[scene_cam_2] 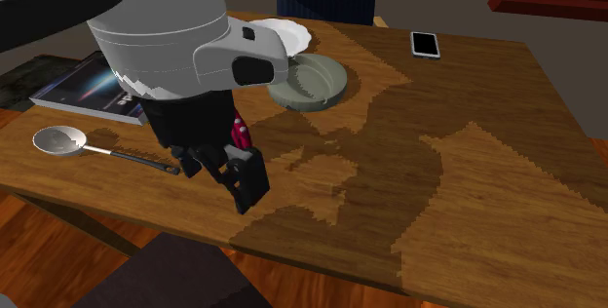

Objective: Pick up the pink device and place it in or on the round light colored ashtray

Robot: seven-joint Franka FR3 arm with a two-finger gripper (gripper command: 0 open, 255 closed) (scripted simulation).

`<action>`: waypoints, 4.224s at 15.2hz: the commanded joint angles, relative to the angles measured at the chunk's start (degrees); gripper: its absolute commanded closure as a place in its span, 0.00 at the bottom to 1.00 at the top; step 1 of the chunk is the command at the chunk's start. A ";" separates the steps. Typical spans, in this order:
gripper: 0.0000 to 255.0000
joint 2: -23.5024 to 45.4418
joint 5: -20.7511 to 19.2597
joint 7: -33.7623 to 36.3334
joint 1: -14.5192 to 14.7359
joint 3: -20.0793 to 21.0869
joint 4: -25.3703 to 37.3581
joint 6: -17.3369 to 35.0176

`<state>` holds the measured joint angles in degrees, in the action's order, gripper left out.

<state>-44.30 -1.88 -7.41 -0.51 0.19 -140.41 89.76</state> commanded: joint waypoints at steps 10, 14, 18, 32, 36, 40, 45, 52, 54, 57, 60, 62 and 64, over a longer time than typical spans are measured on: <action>0.00 14.49 2.38 -8.20 7.51 3.67 9.72 7.62; 0.00 20.15 3.08 -11.78 10.43 5.61 14.54 9.78; 0.00 22.19 3.31 -13.15 11.50 6.45 14.90 11.99; 1.00 22.35 3.35 -13.16 11.53 6.53 10.75 16.30; 1.00 22.35 3.35 -13.16 11.53 6.53 10.75 16.30; 1.00 22.35 3.35 -13.16 11.53 6.53 10.75 16.30; 1.00 22.07 3.32 -13.21 11.49 6.44 13.58 13.19; 1.00 22.08 3.24 -13.26 11.42 6.30 18.98 7.80; 1.00 22.20 3.21 -13.27 11.40 6.27 20.63 6.27; 1.00 22.46 3.16 -13.27 11.36 6.22 23.19 3.98; 1.00 22.83 3.10 -13.27 11.33 6.19 25.80 1.73; 1.00 27.42 2.62 -13.37 11.04 6.19 30.34 1.76; 1.00 32.06 2.12 -13.43 10.81 6.20 35.24 1.48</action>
<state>-14.53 0.49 -20.81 10.42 6.39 -107.65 91.49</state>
